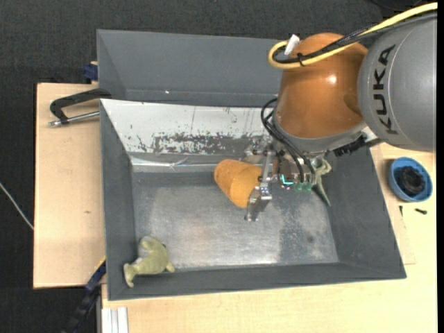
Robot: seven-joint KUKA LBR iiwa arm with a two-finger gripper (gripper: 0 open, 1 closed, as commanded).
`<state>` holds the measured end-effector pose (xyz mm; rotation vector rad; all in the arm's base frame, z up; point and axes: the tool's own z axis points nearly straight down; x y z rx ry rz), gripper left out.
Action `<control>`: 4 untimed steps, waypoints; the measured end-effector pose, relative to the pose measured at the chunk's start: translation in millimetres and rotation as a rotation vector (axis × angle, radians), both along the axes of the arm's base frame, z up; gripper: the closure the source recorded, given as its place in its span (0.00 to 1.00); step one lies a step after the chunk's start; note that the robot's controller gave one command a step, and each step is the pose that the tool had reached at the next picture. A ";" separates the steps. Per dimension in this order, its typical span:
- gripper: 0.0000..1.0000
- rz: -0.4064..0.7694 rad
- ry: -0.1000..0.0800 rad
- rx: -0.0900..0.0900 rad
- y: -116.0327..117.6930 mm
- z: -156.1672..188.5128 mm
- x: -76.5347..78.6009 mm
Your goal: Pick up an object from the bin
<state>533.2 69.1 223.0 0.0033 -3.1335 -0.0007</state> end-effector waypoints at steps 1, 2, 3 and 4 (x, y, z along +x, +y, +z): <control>0.00 0.131 -0.002 0.000 -16.7 -99.9 30.1; 0.00 0.360 -0.019 0.002 -36.6 -150.1 67.6; 1.00 0.359 -0.022 0.003 -35.9 -148.6 68.4; 1.00 0.568 -0.023 -0.002 -68.1 20.9 52.6</control>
Offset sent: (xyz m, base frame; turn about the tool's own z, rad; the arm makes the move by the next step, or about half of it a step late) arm 0.0308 -0.0166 -0.0965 -0.1311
